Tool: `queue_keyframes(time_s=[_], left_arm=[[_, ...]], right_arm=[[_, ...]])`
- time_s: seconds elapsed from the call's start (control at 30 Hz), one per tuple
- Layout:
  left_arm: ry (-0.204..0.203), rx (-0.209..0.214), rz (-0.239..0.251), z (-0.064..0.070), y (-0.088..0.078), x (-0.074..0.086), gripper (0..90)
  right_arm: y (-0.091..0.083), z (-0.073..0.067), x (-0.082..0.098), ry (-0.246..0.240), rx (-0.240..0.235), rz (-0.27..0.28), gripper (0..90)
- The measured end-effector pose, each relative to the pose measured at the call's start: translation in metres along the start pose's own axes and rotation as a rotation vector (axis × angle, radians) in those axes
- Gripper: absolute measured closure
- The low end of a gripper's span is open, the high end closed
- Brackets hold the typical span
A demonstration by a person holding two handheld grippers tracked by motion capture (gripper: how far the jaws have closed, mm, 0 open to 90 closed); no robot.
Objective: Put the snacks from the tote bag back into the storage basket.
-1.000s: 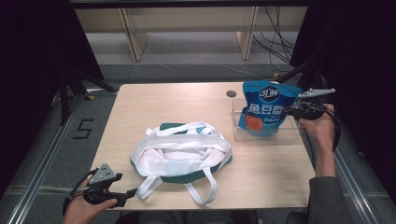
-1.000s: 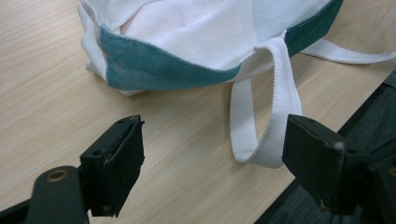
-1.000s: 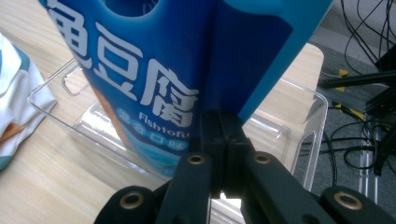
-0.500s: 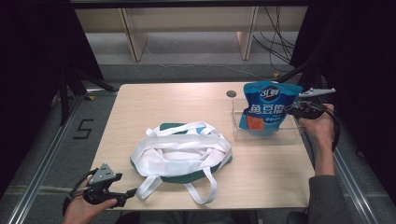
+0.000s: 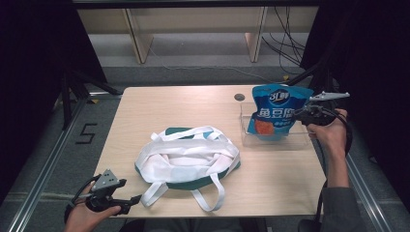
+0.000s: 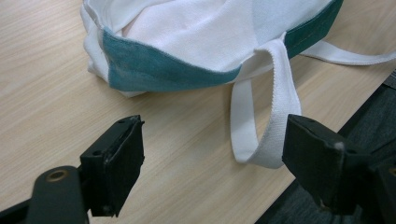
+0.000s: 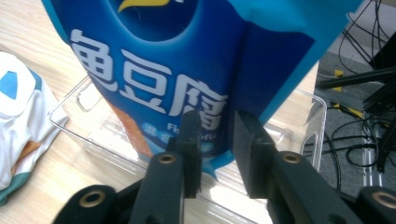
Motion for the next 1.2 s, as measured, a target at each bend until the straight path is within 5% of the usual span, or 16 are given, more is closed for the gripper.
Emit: queue_keyframes(time_s=[0.07, 0.13, 0.23, 0.3, 0.37, 0.5, 0.57, 0.73, 0.77, 0.8, 1.03, 1.2], left_arm=[[-0.002, -0.006, -0.010, 0.000, -0.001, 0.000, 19.8], [-0.013, -0.006, -0.008, 0.000, 0.000, 0.000, 19.8], [-0.013, -0.004, -0.006, 0.001, -0.001, 0.000, 19.8], [0.025, 0.001, -0.021, -0.001, -0.002, 0.000, 19.8], [0.007, 0.003, -0.020, 0.000, -0.002, 0.000, 19.8], [0.021, 0.002, -0.018, -0.001, -0.003, 0.000, 19.8], [0.019, 0.003, -0.021, -0.001, -0.003, -0.001, 19.8], [0.016, 0.002, -0.012, -0.001, -0.003, 0.000, 19.8], [-0.001, -0.004, -0.002, 0.000, -0.002, -0.001, 19.8], [-0.004, -0.001, -0.004, 0.000, -0.002, -0.001, 19.8], [0.019, 0.002, -0.015, -0.002, -0.003, 0.000, 19.8], [-0.007, 0.002, -0.004, 0.000, -0.002, -0.001, 19.8]], right_arm=[[-0.002, 0.001, -0.002, -0.035, -0.008, -0.018, 69.9], [-0.005, -0.009, -0.005, 0.012, -0.023, -0.017, 65.7], [-0.003, -0.012, -0.006, 0.001, -0.018, 0.004, 63.2], [-0.005, -0.019, -0.008, 0.006, -0.040, -0.018, 60.9], [-0.001, -0.020, -0.009, -0.020, -0.041, 0.033, 60.0], [-0.003, -0.031, -0.011, 0.017, -0.064, -0.015, 55.9], [0.001, -0.034, -0.012, -0.035, -0.068, -0.001, 53.6], [0.002, -0.046, -0.015, -0.021, -0.092, -0.012, 49.8], [0.005, -0.045, -0.015, -0.071, -0.087, 0.020, 49.5], [0.003, -0.051, -0.015, -0.024, -0.105, -0.006, 49.4], [0.006, -0.061, -0.012, -0.056, -0.131, -0.001, 45.8], [0.006, -0.065, -0.008, -0.049, -0.146, -0.008, 44.8]])
Point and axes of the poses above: each handheld gripper's, and its own axes: y roughly forward along the jaws, x roughly out of its underside, z roughly to its right, the point moved 2 cm from there along y, roughly forward along the jaws, and after that the axes turned 6 degrees about -x, right-handed, at the moved point
